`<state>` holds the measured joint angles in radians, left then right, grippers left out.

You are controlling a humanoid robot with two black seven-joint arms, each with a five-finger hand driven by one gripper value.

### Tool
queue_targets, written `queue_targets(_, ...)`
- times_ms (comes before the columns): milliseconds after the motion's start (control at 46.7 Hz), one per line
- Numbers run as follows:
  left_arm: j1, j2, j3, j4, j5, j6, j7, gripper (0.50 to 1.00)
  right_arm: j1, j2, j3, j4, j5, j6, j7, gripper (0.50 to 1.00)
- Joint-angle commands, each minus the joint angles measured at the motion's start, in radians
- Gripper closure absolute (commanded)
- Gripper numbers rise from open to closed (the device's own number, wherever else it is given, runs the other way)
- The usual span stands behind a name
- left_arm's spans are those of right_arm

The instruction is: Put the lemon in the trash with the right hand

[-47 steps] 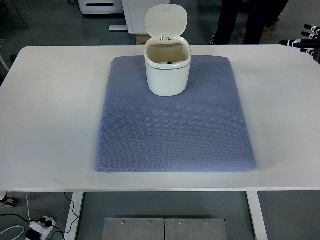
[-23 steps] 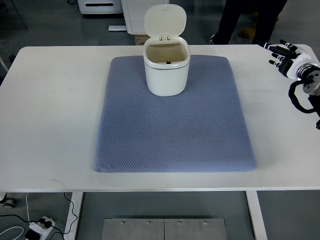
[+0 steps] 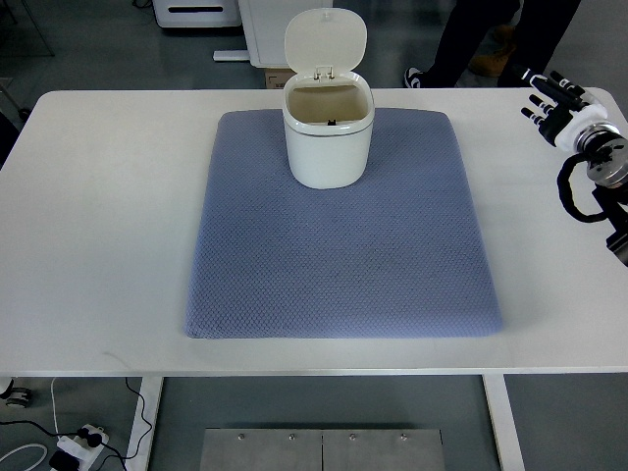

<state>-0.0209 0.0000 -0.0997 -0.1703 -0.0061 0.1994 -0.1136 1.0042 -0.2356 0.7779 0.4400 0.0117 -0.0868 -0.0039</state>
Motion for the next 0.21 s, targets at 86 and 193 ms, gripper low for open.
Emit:
queue_targets(86, -0.001, 0.0, 0.0, 0.0, 0.0, 0.0, 0.0, 0.5, -0.021, 0.019, 0.001, -0.001, 0.005, 0.001, 0.004, 0.5)
queue_targets(193, -0.001, 0.0, 0.0, 0.0, 0.0, 0.0, 0.0, 0.5, -0.032, 0.03, 0.003, -0.001, 0.004, -0.001, 0.004, 0.5)
